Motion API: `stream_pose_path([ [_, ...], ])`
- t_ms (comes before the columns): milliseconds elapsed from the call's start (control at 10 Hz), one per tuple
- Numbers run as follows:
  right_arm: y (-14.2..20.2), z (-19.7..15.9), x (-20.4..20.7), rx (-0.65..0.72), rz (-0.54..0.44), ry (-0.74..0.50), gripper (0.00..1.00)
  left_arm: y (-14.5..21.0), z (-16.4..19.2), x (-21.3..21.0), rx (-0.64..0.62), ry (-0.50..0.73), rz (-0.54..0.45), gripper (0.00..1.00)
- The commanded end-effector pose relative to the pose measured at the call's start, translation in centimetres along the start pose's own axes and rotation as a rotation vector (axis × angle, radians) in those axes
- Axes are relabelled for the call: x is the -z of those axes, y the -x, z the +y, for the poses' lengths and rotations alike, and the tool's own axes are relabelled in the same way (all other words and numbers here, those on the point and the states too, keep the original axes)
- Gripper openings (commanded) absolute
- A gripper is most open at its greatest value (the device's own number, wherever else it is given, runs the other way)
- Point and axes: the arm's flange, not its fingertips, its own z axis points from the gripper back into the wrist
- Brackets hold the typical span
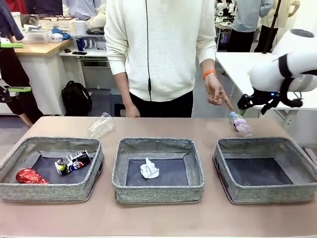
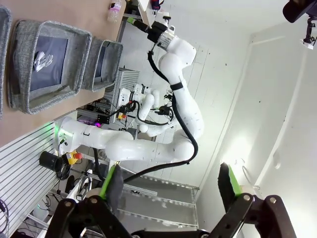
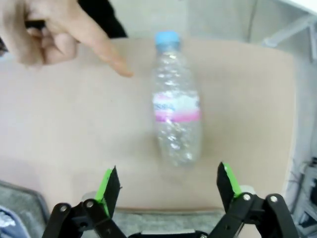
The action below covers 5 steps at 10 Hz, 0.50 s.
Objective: Sort the waste into the appropriate baskets.
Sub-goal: Pick up the waste item pointed out by the person.
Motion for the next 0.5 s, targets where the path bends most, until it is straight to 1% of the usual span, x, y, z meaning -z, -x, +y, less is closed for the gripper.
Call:
stream_pose_path([
  [0,-1.4,-2.0,0.9,-0.031,0.051,-0.064,1.0,0.1,-0.2,0.1,0.023,0.018,0.007,1.0],
  [100,-1.5,-2.4,2.3,-0.041,0.059,-0.072,1.0,0.1,-0.2,0.1,0.023,0.018,0.007,1.0],
  [400,-1.5,-3.3,4.9,-0.063,-0.028,-0.098,1.0,0.1,-0.2,0.1,0.023,0.018,0.007,1.0],
])
